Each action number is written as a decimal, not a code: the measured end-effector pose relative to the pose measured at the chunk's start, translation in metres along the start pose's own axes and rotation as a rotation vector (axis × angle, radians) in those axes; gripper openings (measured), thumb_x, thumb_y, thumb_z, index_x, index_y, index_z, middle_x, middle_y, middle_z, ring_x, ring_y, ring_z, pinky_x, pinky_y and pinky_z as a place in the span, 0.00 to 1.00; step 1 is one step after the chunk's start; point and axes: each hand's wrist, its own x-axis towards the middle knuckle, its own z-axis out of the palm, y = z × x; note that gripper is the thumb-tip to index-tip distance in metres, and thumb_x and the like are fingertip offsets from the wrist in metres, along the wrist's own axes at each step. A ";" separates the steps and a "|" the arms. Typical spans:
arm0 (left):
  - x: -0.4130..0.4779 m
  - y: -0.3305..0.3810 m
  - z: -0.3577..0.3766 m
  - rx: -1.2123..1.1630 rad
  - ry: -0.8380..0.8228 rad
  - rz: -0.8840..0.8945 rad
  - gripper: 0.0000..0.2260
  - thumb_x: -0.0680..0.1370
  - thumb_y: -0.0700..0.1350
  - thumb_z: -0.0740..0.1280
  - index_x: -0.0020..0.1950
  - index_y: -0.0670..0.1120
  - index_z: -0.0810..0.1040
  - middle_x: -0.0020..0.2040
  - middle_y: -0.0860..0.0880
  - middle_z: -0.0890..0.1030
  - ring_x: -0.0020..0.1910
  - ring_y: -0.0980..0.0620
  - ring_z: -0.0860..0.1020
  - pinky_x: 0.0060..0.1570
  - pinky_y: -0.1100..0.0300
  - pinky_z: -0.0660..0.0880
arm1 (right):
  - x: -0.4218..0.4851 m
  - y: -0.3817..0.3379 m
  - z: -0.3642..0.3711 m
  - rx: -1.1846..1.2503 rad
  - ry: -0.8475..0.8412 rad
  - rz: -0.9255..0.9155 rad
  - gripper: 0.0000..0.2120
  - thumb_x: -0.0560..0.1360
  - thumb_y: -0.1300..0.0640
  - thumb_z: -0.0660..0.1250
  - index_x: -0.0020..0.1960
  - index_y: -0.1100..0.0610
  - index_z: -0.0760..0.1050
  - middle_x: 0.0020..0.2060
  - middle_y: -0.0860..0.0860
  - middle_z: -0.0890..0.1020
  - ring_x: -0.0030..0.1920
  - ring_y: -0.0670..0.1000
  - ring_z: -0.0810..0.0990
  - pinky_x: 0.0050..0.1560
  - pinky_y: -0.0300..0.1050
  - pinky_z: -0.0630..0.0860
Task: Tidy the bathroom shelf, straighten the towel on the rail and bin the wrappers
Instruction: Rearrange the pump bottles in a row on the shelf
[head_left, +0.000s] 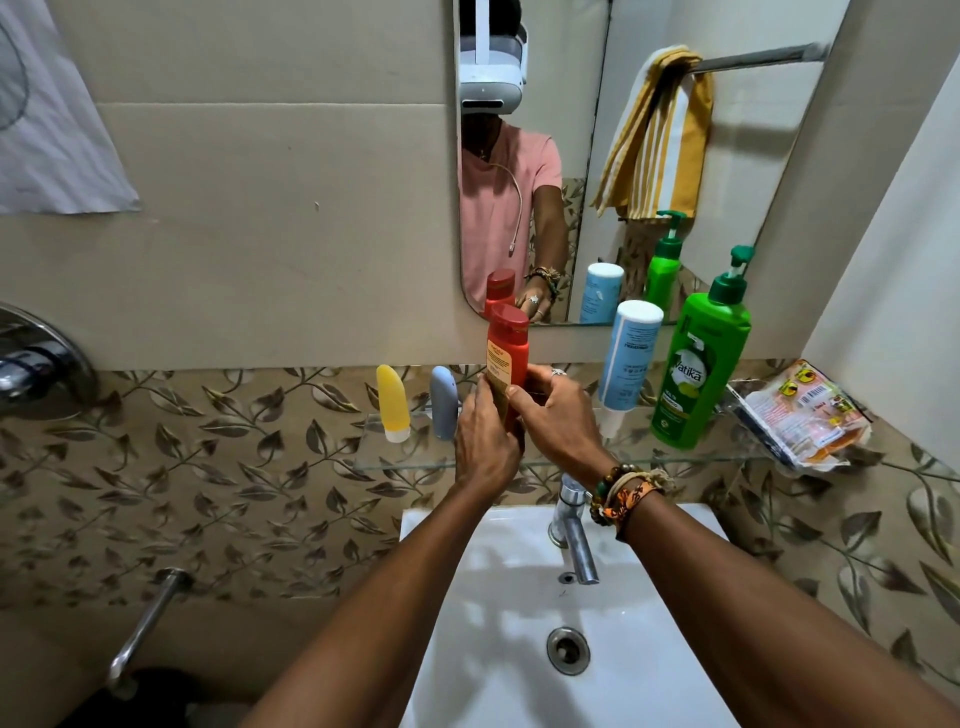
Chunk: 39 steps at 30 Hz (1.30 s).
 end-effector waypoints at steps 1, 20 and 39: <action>-0.001 -0.001 0.001 -0.001 0.000 -0.002 0.26 0.77 0.38 0.67 0.75 0.44 0.65 0.66 0.42 0.75 0.66 0.42 0.74 0.63 0.45 0.75 | 0.000 0.001 0.000 -0.010 -0.001 -0.003 0.19 0.78 0.55 0.68 0.69 0.55 0.74 0.59 0.51 0.83 0.53 0.44 0.80 0.46 0.29 0.74; -0.020 0.019 -0.011 -0.068 0.234 0.295 0.32 0.74 0.40 0.70 0.77 0.40 0.63 0.70 0.41 0.70 0.69 0.43 0.68 0.70 0.50 0.66 | -0.011 -0.010 -0.021 -0.239 0.560 -0.116 0.13 0.78 0.49 0.64 0.59 0.54 0.75 0.47 0.52 0.79 0.45 0.50 0.77 0.47 0.55 0.78; -0.025 0.085 0.020 -0.178 -0.151 0.263 0.27 0.80 0.39 0.61 0.79 0.43 0.59 0.71 0.42 0.70 0.67 0.45 0.71 0.67 0.55 0.67 | 0.003 -0.017 -0.089 -0.909 0.464 -0.032 0.23 0.77 0.48 0.63 0.71 0.49 0.69 0.64 0.57 0.69 0.60 0.58 0.69 0.56 0.54 0.69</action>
